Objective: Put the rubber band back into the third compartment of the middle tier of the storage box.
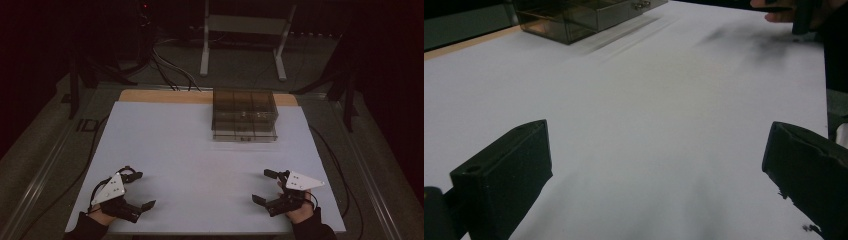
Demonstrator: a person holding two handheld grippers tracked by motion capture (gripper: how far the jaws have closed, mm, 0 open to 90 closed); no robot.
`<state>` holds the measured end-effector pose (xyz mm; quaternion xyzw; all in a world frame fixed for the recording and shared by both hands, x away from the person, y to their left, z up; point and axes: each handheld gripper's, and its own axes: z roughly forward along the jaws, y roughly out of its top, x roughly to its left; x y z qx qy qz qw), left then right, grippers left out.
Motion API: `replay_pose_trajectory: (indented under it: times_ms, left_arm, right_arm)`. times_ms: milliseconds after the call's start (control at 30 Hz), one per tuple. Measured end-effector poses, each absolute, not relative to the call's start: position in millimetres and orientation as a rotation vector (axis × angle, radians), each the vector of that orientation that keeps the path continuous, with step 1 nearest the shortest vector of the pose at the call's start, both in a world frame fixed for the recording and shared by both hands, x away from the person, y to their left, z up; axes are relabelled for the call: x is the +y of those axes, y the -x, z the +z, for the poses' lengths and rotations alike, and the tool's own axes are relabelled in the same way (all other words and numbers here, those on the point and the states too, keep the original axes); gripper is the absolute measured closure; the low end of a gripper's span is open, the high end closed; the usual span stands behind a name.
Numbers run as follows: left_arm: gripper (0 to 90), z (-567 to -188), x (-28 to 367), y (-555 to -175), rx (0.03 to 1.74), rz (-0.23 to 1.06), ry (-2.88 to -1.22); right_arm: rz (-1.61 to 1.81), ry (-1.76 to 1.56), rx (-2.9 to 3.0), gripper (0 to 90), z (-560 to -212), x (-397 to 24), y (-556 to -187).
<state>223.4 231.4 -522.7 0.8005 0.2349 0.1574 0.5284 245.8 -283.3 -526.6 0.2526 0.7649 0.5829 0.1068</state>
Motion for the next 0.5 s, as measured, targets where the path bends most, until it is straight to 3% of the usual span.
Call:
replay_pose_trajectory:
  times_ms: [500]
  left_arm:
    - [0.3,-524.3,228.3,-224.2,0.547,0.338,-1.952]
  right_arm:
    - [1.737,-0.769,2.269,0.0,-525.2,-281.5,-250.7]
